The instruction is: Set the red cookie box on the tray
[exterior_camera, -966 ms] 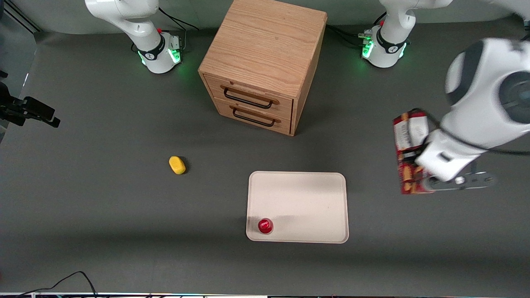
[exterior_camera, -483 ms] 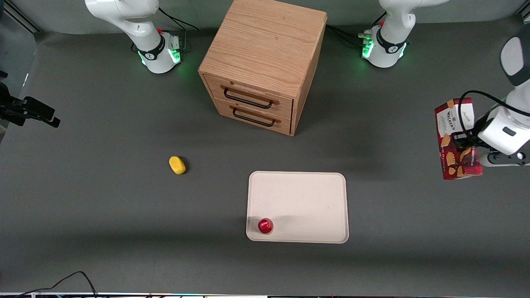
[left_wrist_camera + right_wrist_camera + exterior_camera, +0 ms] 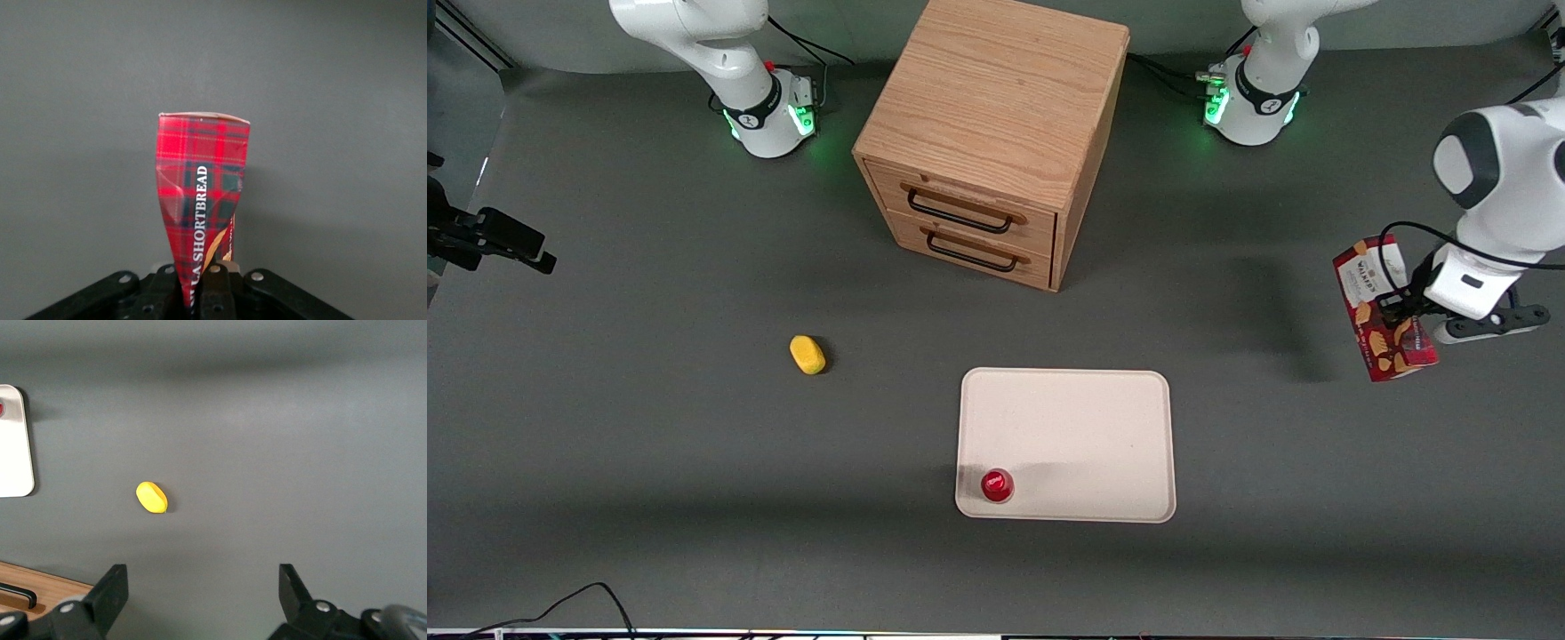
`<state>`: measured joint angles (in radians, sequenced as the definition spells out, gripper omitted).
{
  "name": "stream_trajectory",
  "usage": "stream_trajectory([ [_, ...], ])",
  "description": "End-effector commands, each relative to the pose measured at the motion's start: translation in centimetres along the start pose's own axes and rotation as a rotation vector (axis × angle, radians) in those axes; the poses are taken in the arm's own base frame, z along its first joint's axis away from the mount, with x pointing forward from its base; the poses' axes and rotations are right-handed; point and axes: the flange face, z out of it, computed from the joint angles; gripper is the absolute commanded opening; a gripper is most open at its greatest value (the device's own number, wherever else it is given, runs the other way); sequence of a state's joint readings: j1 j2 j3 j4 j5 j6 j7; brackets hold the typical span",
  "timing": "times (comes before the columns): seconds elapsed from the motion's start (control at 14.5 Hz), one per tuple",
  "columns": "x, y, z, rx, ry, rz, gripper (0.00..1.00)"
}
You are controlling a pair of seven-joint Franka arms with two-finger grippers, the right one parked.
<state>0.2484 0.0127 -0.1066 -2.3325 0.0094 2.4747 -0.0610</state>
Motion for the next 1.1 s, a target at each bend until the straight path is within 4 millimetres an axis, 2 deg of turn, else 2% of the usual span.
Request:
stream_trajectory([
  [0.0,-1.9,-0.7,3.0,-0.023,0.047,-0.044,0.06],
  [0.14,-3.2,-1.0,5.6,-0.025,0.061,-0.05,0.07],
  [0.34,-3.9,-0.9,8.6,-0.031,0.084,-0.047,0.08],
  [0.48,-4.0,-0.8,9.9,-0.034,0.094,-0.04,0.15],
  [0.55,-4.1,-0.8,10.3,-0.034,0.094,-0.038,0.32],
  [0.62,-4.1,-0.8,10.7,-0.035,0.092,-0.038,0.58],
  [0.69,-4.0,-0.7,10.6,-0.035,0.091,-0.036,0.89],
  [0.76,-3.8,-0.6,10.2,-0.035,0.094,-0.033,1.0],
  [0.9,-3.1,0.1,8.0,-0.036,0.098,-0.024,1.0],
  [1.03,-1.2,1.4,4.0,-0.033,0.036,-0.001,1.0],
])
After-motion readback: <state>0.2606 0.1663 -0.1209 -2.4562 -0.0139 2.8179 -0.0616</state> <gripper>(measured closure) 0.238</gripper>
